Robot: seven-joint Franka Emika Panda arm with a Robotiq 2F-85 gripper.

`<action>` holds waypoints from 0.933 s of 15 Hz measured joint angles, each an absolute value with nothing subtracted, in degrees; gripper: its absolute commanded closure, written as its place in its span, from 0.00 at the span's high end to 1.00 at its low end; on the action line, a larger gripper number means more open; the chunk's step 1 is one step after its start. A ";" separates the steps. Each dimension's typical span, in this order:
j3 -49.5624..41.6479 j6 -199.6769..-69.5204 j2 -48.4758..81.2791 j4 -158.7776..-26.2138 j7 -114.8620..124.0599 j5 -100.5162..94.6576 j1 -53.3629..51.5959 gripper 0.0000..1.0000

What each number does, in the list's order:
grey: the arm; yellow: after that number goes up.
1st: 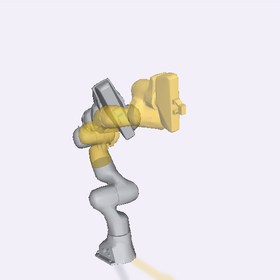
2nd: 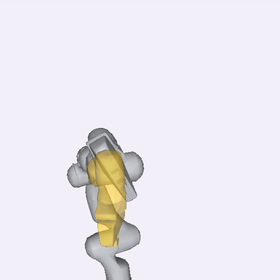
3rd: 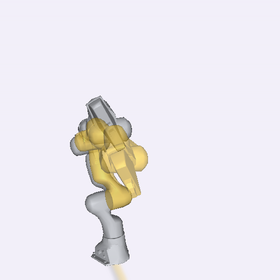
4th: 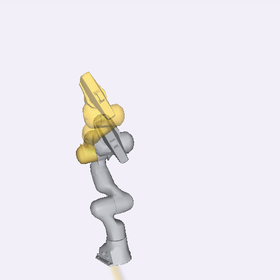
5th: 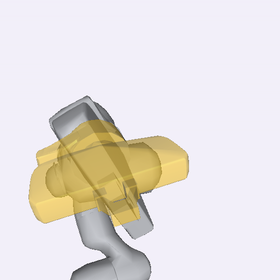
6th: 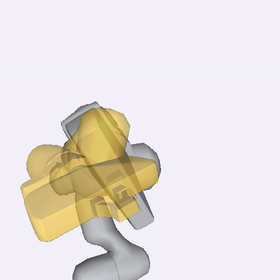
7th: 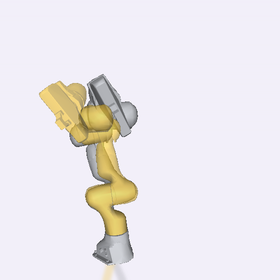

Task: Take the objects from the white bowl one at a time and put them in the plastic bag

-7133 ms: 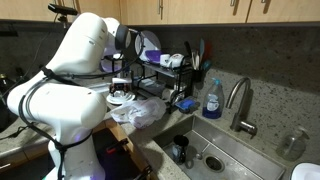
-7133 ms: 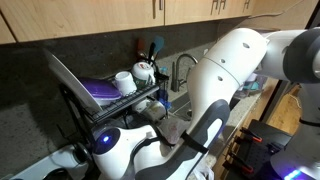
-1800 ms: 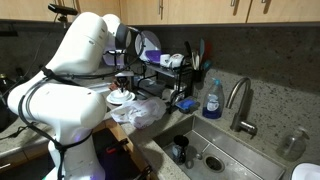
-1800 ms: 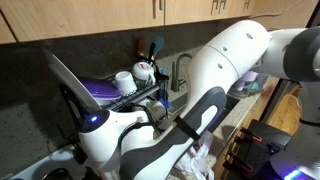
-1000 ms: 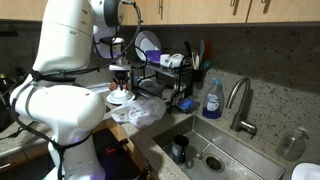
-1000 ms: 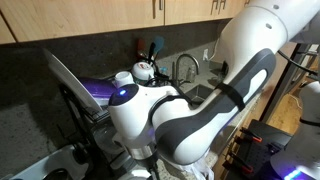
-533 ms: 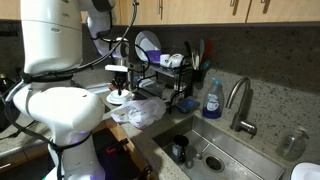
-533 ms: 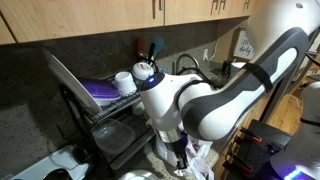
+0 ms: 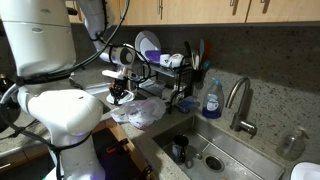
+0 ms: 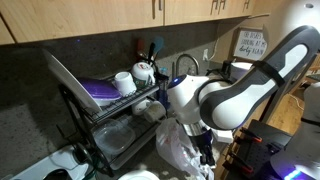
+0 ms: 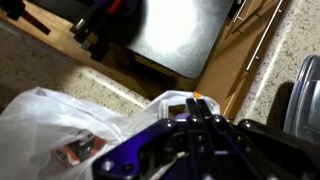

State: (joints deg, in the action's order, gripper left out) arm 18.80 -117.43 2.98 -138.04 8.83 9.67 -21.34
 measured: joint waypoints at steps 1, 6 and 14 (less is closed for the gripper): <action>18.73 -117.45 2.11 -139.56 9.46 10.84 -21.00 0.05; 18.00 -121.42 -0.28 -145.15 12.71 13.50 -19.48 0.04; 16.66 -135.37 2.03 -150.11 20.98 13.66 -17.63 0.04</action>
State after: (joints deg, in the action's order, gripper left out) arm 16.66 -135.37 2.03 -150.11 20.98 13.66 -17.63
